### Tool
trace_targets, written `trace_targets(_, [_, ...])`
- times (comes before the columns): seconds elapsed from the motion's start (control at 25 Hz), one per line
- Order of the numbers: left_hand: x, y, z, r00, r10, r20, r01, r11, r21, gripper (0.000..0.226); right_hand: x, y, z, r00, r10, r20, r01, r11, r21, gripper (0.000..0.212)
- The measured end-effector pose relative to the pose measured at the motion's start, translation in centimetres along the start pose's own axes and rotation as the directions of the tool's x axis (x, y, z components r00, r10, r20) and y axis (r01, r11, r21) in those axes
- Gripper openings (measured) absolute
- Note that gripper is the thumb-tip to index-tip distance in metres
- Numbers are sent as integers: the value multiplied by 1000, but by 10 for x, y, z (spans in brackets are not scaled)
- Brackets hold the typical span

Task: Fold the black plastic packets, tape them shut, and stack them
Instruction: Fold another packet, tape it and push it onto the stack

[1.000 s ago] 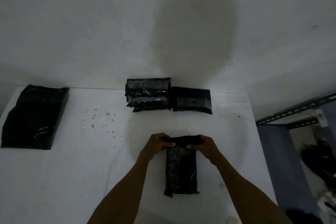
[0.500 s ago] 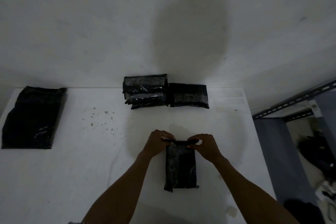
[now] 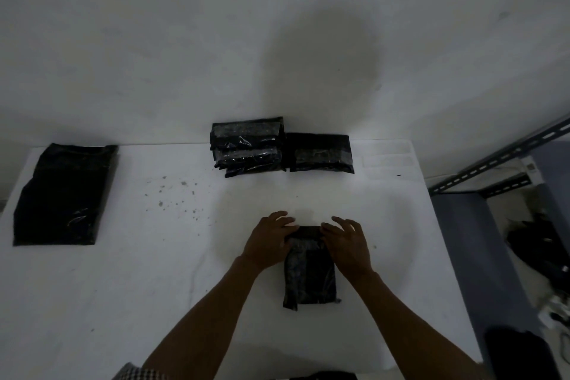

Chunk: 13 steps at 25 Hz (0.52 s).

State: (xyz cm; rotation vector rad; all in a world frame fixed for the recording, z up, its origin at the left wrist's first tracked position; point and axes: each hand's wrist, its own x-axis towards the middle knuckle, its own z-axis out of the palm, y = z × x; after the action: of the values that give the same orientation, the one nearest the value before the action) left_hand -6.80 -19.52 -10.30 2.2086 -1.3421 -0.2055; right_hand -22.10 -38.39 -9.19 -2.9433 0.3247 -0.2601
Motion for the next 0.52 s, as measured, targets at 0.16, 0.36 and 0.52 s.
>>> trace_targets(0.16, [-12,13,-1,997,-1,76,-14,981,196,39,-18,-8,1,996,7,92,3,994,-112,42])
trace_targets(0.36, [-14,29,11,1000,-4,4,4,983,183,34,-37,-21,3,976,65,206,-22,978,-206,56])
trace_targets(0.52, [-15,41,18,999,-45,10,44,993,113,33,-41,-29,4,967,126,220,-88,980,-176,57])
